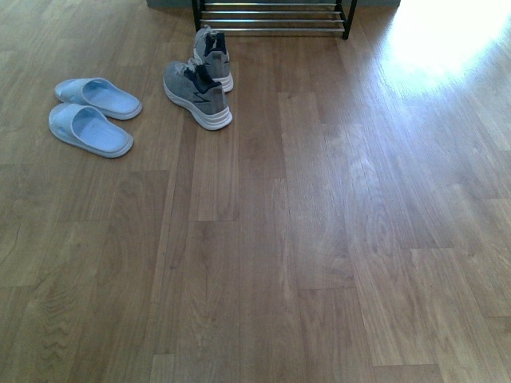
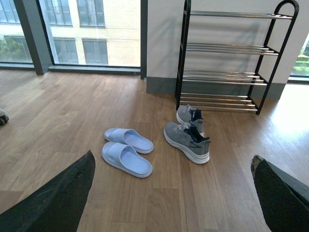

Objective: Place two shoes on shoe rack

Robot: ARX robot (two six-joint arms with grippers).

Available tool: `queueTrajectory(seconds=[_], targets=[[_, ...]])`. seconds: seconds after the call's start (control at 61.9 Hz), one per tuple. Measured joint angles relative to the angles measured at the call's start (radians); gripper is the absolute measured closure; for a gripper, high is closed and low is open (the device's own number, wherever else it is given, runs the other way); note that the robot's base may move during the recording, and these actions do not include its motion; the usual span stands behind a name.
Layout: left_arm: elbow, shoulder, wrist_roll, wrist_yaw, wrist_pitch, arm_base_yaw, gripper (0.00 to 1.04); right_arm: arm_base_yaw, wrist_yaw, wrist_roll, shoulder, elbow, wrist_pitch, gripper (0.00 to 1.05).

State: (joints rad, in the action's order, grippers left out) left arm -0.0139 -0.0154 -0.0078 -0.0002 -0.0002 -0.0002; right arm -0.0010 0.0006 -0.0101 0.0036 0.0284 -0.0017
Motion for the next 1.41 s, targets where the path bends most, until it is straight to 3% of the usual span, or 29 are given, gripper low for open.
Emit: queueTrajectory(seconds=[1.406], targets=[[0.000, 0.000, 0.000, 0.000, 0.000, 0.000, 0.09, 0.000, 0.000, 0.000, 0.000, 0.000, 0.000, 0.09]])
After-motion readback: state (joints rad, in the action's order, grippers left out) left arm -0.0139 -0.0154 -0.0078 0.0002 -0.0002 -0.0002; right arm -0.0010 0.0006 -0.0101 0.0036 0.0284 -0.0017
